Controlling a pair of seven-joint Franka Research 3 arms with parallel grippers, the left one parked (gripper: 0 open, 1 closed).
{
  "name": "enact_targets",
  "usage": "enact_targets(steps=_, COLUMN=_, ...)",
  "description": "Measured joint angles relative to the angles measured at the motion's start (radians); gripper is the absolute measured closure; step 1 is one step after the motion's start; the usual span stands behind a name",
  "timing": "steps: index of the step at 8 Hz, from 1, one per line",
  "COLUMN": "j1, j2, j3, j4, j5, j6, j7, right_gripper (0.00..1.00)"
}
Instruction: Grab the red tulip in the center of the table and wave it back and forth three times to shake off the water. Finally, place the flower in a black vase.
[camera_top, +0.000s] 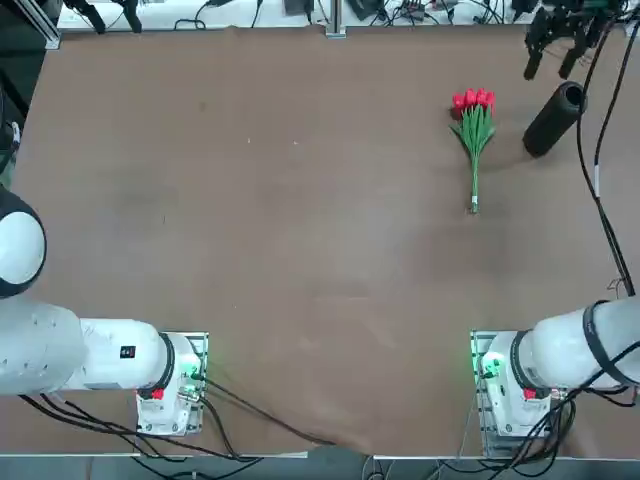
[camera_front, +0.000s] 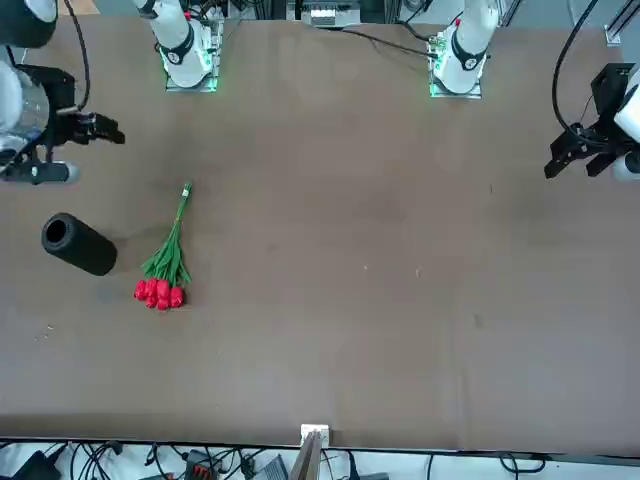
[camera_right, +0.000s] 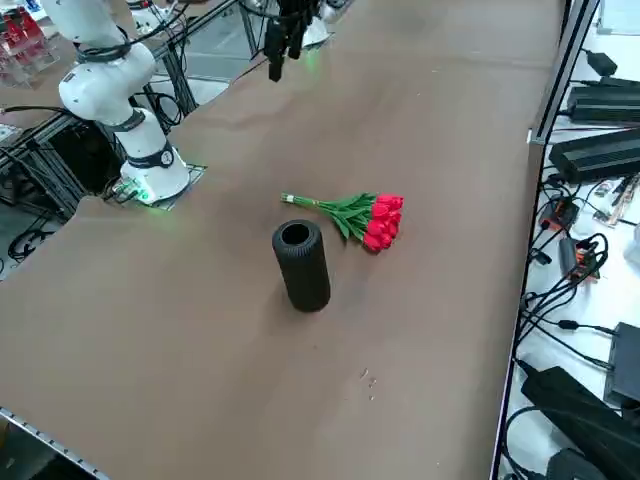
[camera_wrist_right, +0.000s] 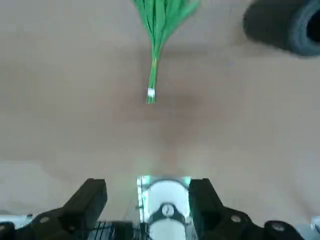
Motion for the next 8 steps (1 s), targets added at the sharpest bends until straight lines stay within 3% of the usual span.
enact_targets(steps=3, j1=-0.017, j2=0.157, j3=-0.001, j4=-0.034, j5=0.000, j6=-0.042, j7=0.000, right_gripper=0.00)
enact_targets(steps=6, j1=-0.026, j2=0.392, j3=-0.001, j4=-0.038, j5=0.006, j6=0.109, j7=0.001, right_gripper=0.01)
enact_targets(steps=8, j1=-0.024, j2=0.496, j3=0.002, j4=-0.050, j5=0.026, j6=0.286, j7=0.002, right_gripper=0.01)
